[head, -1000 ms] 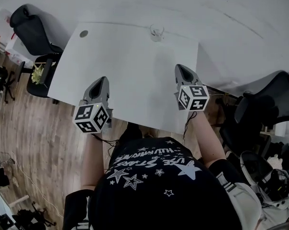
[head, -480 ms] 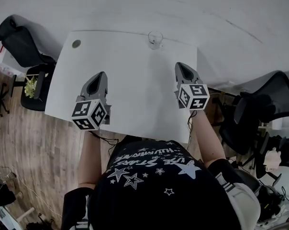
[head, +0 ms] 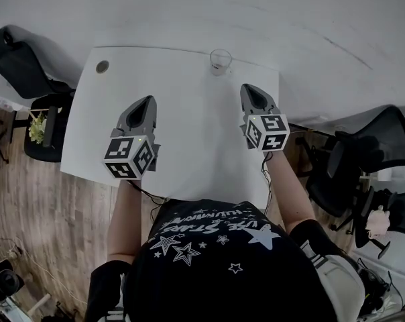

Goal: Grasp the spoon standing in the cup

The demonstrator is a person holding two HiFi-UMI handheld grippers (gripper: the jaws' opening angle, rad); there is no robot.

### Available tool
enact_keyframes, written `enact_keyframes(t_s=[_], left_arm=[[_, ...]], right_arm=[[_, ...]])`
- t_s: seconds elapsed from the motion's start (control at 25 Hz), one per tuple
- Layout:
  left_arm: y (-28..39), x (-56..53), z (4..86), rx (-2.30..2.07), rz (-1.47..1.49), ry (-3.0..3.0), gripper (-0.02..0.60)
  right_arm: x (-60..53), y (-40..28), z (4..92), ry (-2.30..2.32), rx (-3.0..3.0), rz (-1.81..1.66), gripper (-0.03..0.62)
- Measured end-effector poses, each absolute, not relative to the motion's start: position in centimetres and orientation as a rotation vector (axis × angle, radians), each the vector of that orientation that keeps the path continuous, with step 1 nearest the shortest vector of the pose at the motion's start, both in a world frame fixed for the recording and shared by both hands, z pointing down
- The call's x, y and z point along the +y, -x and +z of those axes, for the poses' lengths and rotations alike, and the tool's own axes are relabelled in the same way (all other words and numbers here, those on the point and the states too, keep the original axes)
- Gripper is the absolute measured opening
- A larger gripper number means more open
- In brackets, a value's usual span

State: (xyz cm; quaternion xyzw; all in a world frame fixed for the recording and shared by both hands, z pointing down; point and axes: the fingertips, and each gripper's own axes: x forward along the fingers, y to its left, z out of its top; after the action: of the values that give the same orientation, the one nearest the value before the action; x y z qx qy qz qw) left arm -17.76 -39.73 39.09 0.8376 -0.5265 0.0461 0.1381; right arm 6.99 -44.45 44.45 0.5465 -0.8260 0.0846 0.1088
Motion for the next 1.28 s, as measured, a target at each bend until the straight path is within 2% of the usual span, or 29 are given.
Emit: enact_keyframes(t_s=[0.52,0.6,0.92,1.28], left_arm=[[16.9,-43.4,41.3,-1.426,0.156,-2.424,0.008],[16.8,-43.9,41.6,-1.422,0.16,-2.423,0.008],[16.7,-45.2,43.4,-1.393,0.168,-2.392,0.008],[17.0,-45.9,44.7,-1.393,0.185,-2.363,0.008]], right_arm=[[-48.1,-4.1,46.7,-1.484,-2.373,0.189,0.014],[-48.7,-3.8,47.1,-1.463,-2.358,0.16,0.051],[-51.1,-2.9,49.0,-1.384,-2.274,0.084,0.127],[-53.5,-2.5,51.0,-1.31,-2.2,0.027,0.136]])
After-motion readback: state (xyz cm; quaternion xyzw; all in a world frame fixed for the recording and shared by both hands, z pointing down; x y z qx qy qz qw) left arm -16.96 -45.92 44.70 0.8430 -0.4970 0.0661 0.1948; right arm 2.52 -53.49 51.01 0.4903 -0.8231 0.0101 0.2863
